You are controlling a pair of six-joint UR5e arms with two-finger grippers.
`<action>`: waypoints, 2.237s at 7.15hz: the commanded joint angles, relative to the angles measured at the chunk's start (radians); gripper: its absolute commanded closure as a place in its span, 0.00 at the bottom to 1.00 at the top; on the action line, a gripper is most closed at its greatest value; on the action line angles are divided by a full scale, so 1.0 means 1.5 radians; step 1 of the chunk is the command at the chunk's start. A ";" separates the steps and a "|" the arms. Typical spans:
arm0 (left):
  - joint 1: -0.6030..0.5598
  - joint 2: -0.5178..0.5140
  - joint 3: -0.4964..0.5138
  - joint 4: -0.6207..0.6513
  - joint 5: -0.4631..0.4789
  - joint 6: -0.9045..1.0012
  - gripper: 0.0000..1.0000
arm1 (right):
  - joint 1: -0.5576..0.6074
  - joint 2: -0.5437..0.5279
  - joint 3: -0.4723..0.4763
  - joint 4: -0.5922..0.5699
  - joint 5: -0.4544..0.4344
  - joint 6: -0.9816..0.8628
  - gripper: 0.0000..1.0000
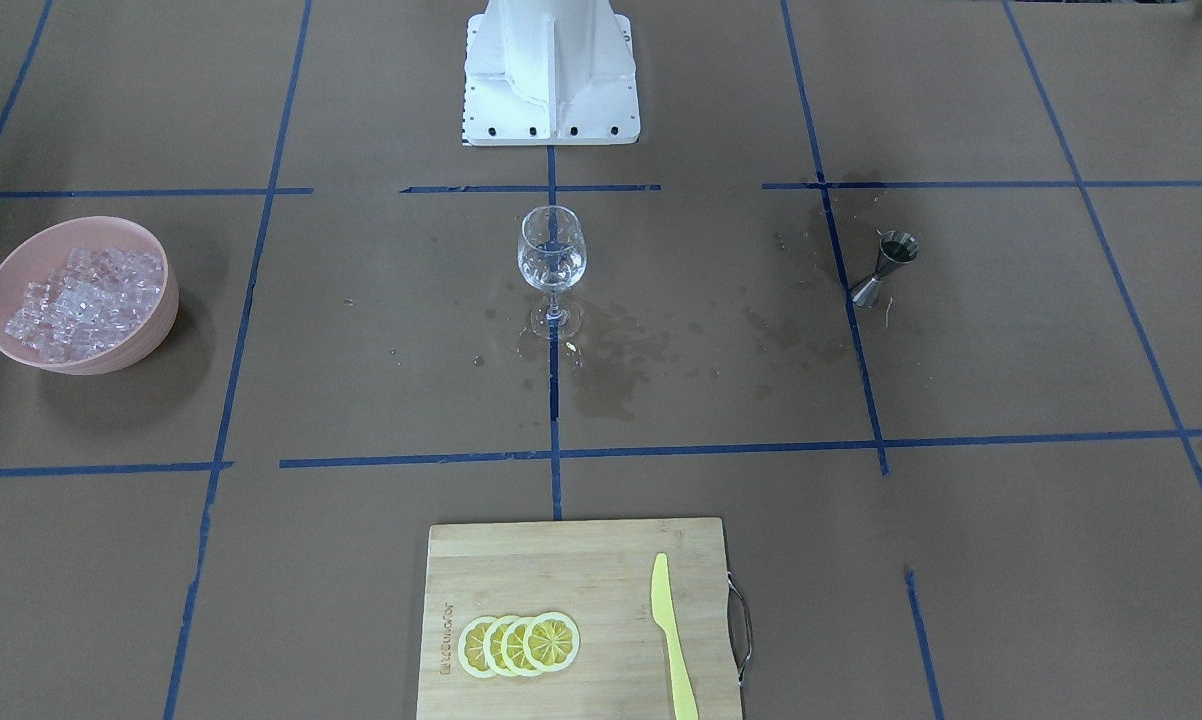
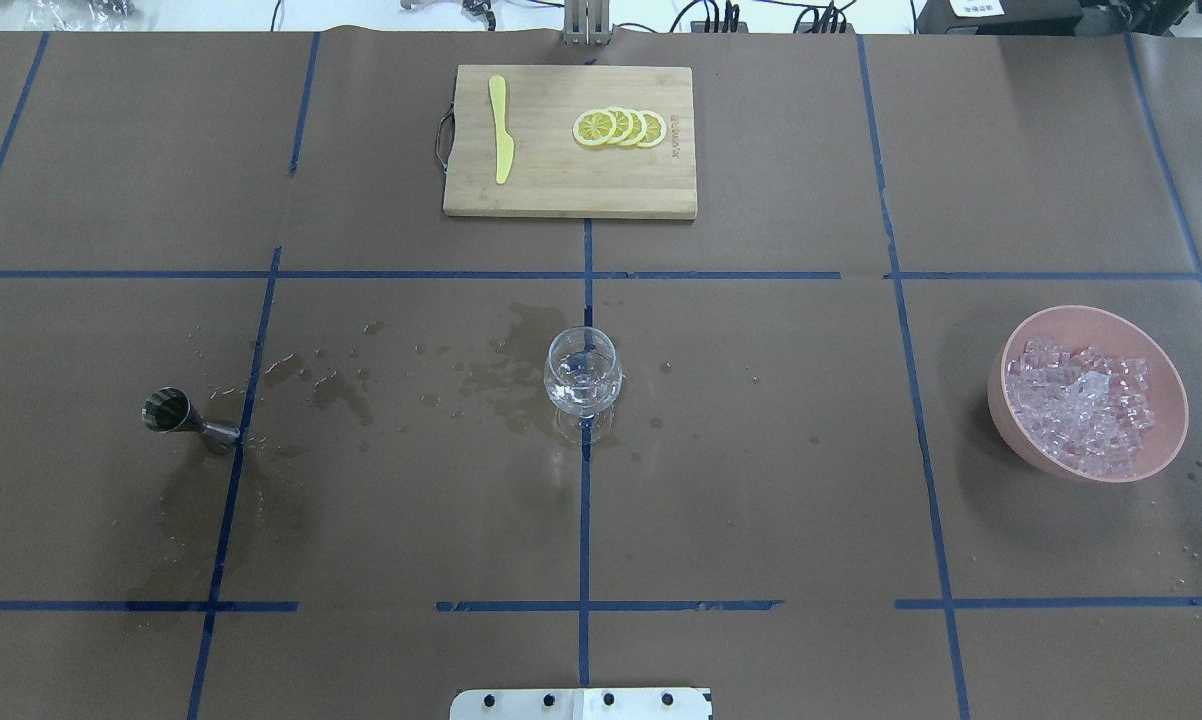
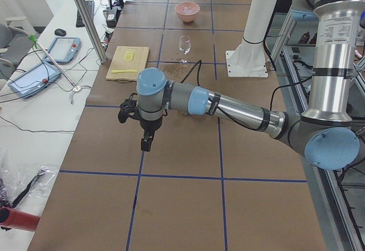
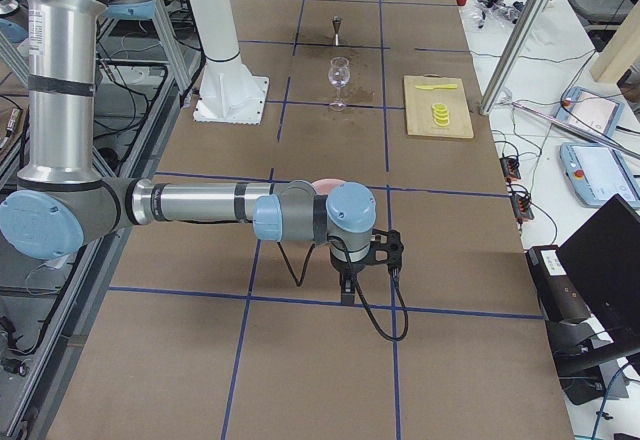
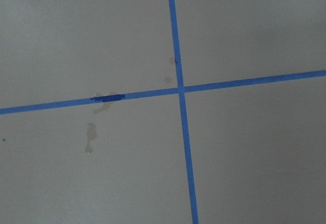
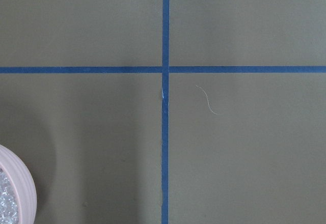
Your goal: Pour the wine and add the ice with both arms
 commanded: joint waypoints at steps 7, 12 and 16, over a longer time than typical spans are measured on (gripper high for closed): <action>0.386 0.108 -0.263 -0.296 0.169 -0.627 0.00 | 0.000 0.030 0.025 -0.006 0.006 0.006 0.00; 0.715 0.273 -0.307 -0.462 0.545 -0.880 0.00 | -0.006 0.027 0.017 -0.001 0.007 0.033 0.00; 1.012 0.305 -0.322 -0.341 0.895 -1.123 0.00 | -0.010 0.048 0.019 -0.001 0.016 0.045 0.00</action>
